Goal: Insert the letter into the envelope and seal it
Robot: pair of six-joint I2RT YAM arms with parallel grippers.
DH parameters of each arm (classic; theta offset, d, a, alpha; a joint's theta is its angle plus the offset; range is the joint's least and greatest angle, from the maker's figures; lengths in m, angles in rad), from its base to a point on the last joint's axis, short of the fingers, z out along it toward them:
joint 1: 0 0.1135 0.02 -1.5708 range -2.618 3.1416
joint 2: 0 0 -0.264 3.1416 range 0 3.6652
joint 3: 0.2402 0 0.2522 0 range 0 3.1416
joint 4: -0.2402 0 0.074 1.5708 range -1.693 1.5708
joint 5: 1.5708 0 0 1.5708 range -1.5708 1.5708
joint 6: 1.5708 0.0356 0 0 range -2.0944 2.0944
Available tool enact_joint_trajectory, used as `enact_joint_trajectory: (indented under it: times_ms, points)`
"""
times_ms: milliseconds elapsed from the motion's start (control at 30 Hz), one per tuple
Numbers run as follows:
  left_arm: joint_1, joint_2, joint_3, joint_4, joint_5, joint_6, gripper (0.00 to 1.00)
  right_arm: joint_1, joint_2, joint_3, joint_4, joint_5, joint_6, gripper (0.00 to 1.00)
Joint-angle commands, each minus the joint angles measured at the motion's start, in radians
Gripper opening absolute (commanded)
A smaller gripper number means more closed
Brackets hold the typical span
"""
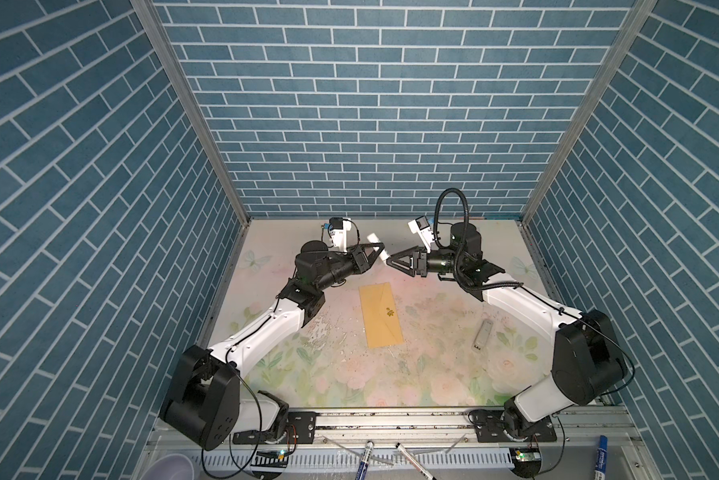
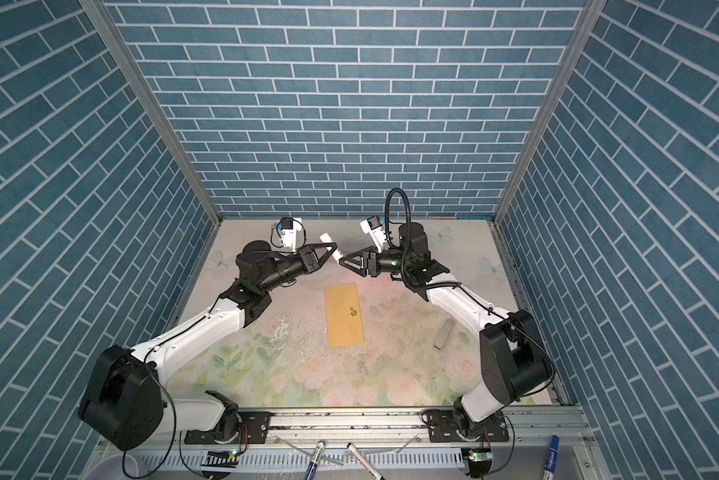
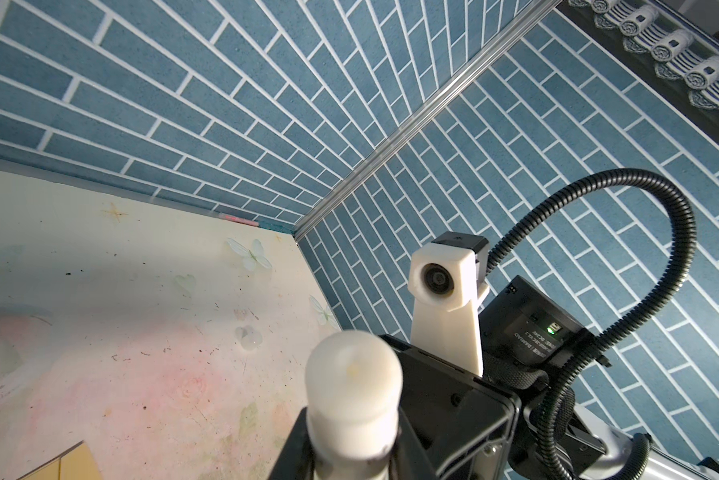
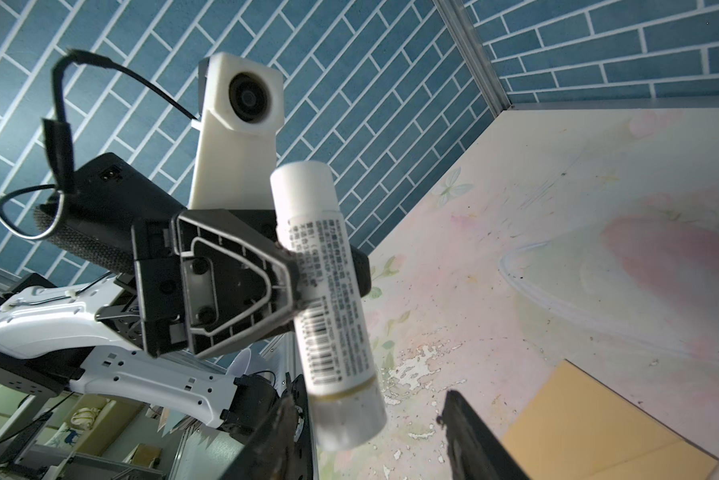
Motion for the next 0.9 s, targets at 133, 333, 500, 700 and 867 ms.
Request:
enact_joint_trajectory:
  times_ms: [133, 333, 500, 700, 867]
  points:
    - [0.003, -0.018, 0.032, 0.022, 0.016, 0.008, 0.00, -0.005, 0.028, -0.021, 0.112, -0.061, 0.078, 0.50]
    - [0.003, -0.007, 0.030, 0.037, 0.018, -0.008, 0.00, -0.004, 0.054, -0.015, 0.176, -0.088, 0.131, 0.45]
    - [0.003, 0.000, 0.031, 0.047, 0.021, -0.016, 0.00, -0.002, 0.064, -0.012, 0.209, -0.093, 0.156, 0.33]
    - [0.003, 0.010, 0.033, 0.050, 0.021, -0.020, 0.00, 0.000, 0.067, -0.007, 0.216, -0.093, 0.168, 0.17]
    - [0.003, 0.013, 0.030, 0.050, 0.016, -0.021, 0.00, 0.001, 0.061, -0.005, 0.213, -0.063, 0.171, 0.07]
